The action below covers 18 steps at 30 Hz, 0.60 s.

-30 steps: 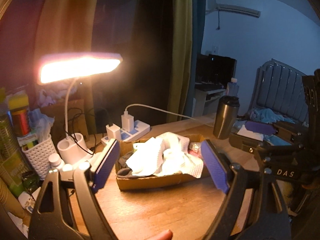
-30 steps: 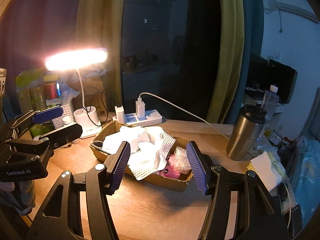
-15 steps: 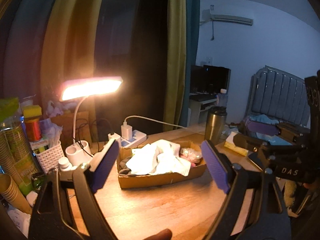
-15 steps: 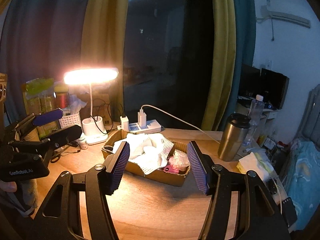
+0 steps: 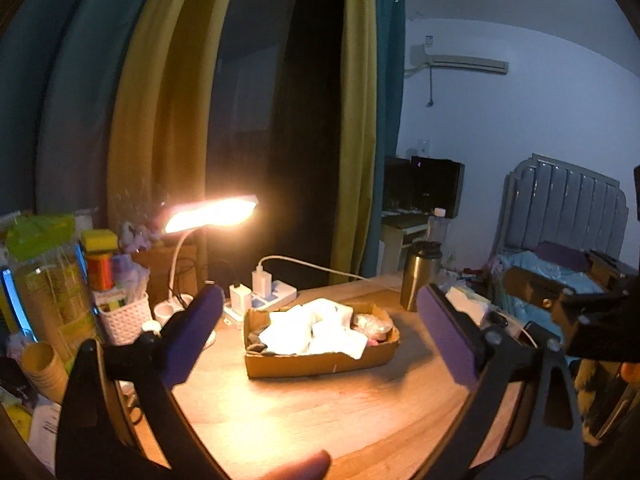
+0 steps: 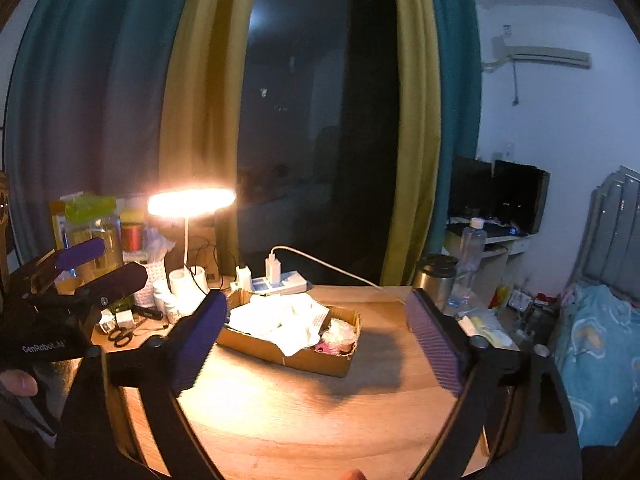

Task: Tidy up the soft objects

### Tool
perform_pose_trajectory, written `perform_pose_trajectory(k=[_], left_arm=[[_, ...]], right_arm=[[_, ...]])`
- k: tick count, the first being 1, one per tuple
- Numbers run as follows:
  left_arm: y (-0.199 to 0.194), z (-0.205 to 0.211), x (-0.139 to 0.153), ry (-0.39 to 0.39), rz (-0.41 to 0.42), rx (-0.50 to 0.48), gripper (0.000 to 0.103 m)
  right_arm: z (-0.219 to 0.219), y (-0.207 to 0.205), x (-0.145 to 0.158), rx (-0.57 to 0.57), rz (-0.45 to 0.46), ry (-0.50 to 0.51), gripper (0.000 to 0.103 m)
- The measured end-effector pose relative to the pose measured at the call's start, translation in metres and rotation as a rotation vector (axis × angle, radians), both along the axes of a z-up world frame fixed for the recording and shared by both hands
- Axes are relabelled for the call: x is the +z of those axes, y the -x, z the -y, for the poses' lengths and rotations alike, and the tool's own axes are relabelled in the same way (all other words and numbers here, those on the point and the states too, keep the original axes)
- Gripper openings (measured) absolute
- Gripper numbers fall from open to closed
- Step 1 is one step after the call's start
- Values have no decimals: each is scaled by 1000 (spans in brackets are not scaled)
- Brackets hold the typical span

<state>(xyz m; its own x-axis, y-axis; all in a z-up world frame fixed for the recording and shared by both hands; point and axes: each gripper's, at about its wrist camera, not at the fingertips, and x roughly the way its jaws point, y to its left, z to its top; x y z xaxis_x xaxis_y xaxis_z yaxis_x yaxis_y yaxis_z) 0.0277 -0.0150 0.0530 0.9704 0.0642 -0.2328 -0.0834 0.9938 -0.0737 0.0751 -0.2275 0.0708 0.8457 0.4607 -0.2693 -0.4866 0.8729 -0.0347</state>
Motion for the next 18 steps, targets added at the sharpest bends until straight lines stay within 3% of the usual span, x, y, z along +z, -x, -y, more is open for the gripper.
perform_pose_trajectory(k=[8,18], left_arm=[[26,21,19,-78,32,-7,99],[44,33,37,-80,92,-39,99]], right_arm=[[23,43,16,-29,59,-31,98],[41,59,27,-51,116,-81,98]])
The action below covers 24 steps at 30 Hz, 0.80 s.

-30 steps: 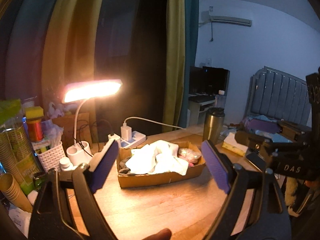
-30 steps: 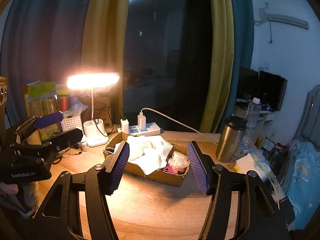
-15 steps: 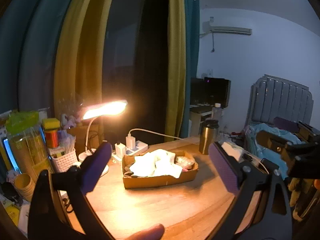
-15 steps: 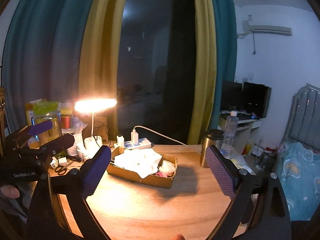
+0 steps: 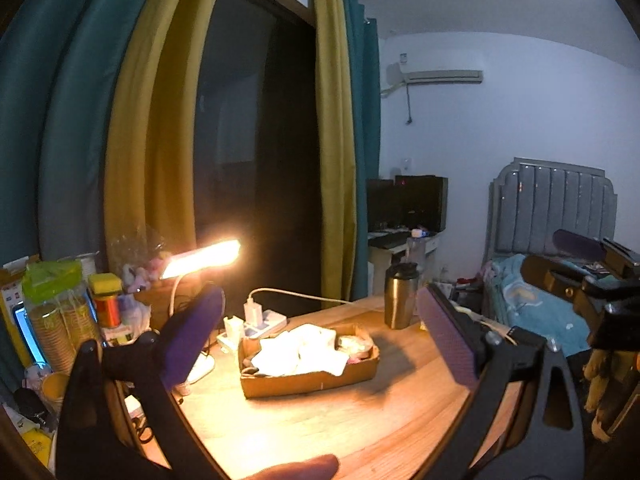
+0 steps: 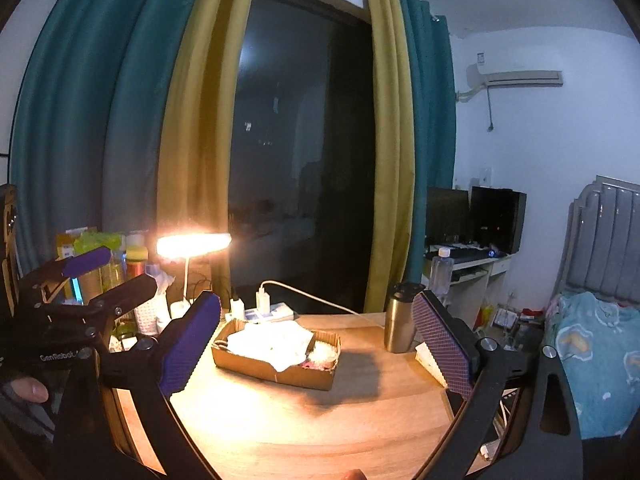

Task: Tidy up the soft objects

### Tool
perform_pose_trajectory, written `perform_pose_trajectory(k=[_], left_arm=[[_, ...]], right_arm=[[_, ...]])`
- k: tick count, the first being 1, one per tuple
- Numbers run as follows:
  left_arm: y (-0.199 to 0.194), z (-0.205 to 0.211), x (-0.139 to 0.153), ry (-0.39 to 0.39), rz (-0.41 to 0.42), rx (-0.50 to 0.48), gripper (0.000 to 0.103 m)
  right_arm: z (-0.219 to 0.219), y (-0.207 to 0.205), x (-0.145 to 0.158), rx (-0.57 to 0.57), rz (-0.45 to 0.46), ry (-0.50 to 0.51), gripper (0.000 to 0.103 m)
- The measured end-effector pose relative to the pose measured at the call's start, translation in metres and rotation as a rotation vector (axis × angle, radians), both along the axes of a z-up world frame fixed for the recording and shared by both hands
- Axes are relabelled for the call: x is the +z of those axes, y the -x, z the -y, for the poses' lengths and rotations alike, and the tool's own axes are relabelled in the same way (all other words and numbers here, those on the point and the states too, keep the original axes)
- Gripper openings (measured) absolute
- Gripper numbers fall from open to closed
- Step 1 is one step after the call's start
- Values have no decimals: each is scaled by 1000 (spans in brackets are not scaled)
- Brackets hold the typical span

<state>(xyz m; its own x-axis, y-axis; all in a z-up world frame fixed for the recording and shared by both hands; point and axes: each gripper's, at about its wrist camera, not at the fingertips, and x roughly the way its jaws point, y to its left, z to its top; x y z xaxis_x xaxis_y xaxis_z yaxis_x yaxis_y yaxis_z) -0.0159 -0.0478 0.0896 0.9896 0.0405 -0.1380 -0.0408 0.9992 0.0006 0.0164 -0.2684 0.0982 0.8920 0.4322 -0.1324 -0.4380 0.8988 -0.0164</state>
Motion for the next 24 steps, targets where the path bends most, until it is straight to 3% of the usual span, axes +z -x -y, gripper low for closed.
perform_pose_trajectory(k=[24], left_arm=[[11,2,10,7,40,2,99]], right_arm=[[-2,-1,3,-5,5,0,98]])
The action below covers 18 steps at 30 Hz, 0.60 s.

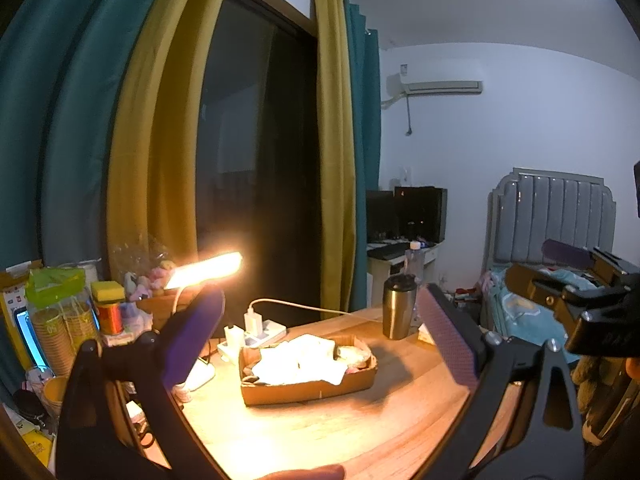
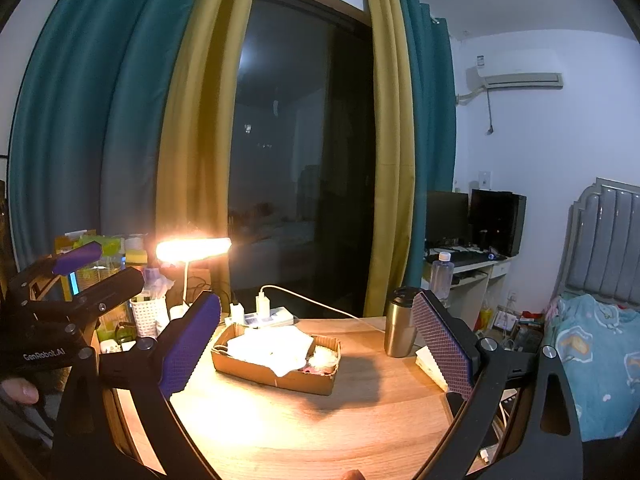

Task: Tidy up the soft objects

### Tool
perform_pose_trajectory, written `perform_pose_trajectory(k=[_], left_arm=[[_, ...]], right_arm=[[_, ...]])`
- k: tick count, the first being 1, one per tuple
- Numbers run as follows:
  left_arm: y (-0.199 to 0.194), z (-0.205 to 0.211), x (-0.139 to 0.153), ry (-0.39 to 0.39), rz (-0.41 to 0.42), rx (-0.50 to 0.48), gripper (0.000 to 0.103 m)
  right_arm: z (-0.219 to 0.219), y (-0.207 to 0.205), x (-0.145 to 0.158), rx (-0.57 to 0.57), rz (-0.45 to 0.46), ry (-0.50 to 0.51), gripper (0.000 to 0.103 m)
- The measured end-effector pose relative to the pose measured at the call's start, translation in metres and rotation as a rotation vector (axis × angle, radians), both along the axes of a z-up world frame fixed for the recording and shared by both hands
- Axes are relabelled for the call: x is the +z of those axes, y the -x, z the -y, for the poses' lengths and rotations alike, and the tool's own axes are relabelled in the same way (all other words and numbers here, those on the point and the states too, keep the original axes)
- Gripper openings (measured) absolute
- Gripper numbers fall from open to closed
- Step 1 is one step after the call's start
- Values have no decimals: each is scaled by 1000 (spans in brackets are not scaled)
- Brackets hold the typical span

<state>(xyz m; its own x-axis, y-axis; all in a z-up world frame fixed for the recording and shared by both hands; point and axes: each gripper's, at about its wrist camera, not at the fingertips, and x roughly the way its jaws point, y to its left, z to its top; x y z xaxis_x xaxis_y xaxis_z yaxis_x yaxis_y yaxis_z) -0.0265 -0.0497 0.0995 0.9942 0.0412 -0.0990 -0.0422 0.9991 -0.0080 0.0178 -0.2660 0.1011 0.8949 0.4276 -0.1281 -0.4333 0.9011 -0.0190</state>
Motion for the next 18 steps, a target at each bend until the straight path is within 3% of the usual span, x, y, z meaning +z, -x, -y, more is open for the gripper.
perform_pose_trajectory(k=[18], left_arm=[[1,1,1,2,-1,-4,99]], right_arm=[[3,0,-2,-5,-15,-3,98]])
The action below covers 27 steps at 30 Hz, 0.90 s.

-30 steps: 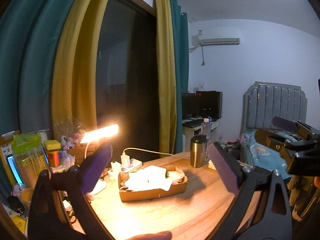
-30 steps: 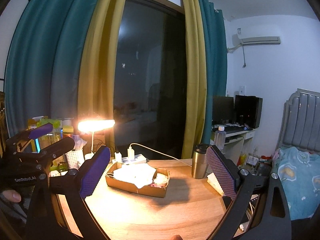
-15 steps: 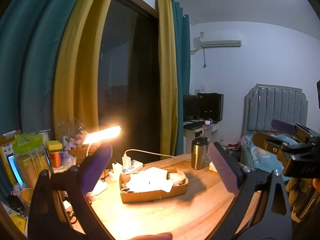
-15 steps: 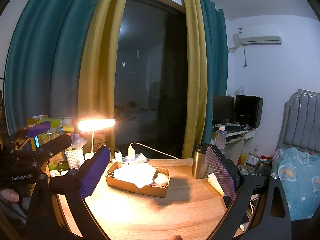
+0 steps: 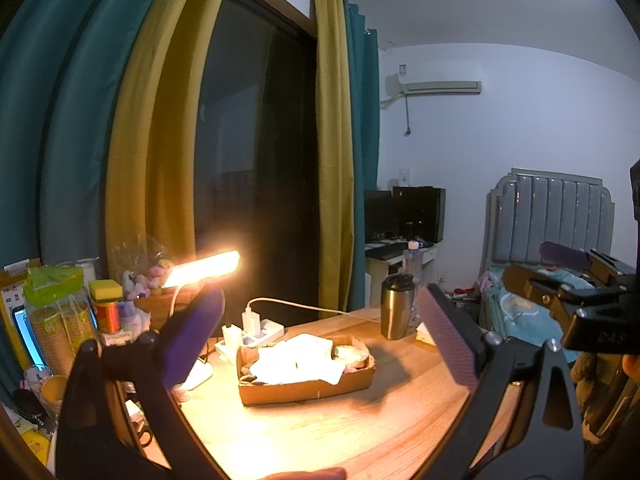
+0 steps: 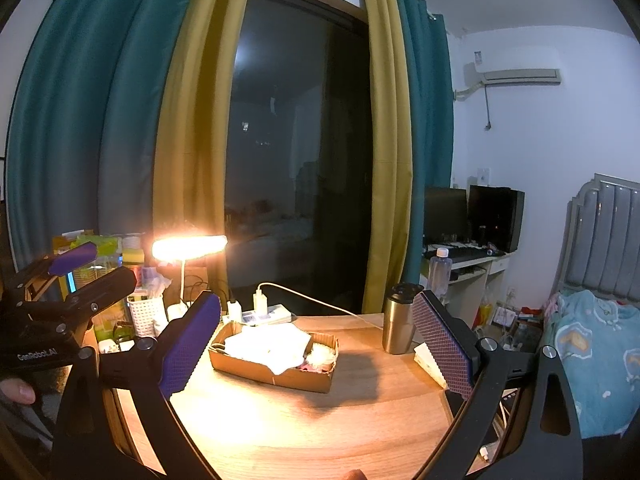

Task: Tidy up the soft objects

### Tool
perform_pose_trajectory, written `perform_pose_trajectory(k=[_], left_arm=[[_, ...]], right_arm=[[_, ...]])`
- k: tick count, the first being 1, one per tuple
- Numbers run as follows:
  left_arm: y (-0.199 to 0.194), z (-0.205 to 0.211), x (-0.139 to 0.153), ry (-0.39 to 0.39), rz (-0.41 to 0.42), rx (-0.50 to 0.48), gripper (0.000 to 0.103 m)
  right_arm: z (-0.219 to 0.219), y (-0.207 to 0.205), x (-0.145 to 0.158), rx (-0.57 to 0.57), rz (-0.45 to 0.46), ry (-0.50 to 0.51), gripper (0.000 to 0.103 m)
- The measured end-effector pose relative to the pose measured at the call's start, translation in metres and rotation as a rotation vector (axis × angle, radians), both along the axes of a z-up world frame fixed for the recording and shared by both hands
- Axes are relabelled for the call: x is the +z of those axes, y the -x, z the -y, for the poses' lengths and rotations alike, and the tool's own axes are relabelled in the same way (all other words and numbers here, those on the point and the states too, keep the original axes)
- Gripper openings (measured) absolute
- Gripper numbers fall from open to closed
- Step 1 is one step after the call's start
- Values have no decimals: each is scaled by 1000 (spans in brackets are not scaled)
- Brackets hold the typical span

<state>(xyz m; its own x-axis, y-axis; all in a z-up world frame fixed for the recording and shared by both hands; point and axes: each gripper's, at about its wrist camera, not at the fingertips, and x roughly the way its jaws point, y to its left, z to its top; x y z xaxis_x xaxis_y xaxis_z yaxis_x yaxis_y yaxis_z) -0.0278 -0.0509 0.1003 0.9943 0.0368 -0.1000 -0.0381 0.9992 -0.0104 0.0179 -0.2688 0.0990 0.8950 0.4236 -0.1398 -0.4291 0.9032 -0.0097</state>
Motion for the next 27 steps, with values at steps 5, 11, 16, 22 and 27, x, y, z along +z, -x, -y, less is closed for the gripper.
perform_pose_trajectory(k=[5,11,16,22,27], left_arm=[[0,1,0,2,-2,0,99],[0,1,0,2,-3,0,99],[0,2,0,1,-5,0,99],[0,2,0,2,-4,0,99],[0,1,0,2,-4,0,99]], right_arm=[[1,-1,0,-1,0,1,98],[1,-1,0,-2,-3,0,98],[3,-1,-1,-2,-5,-1,98],[3,-1,-1,-2,-5,-1,98],[4,-1,-1,-2,-5,0,98]])
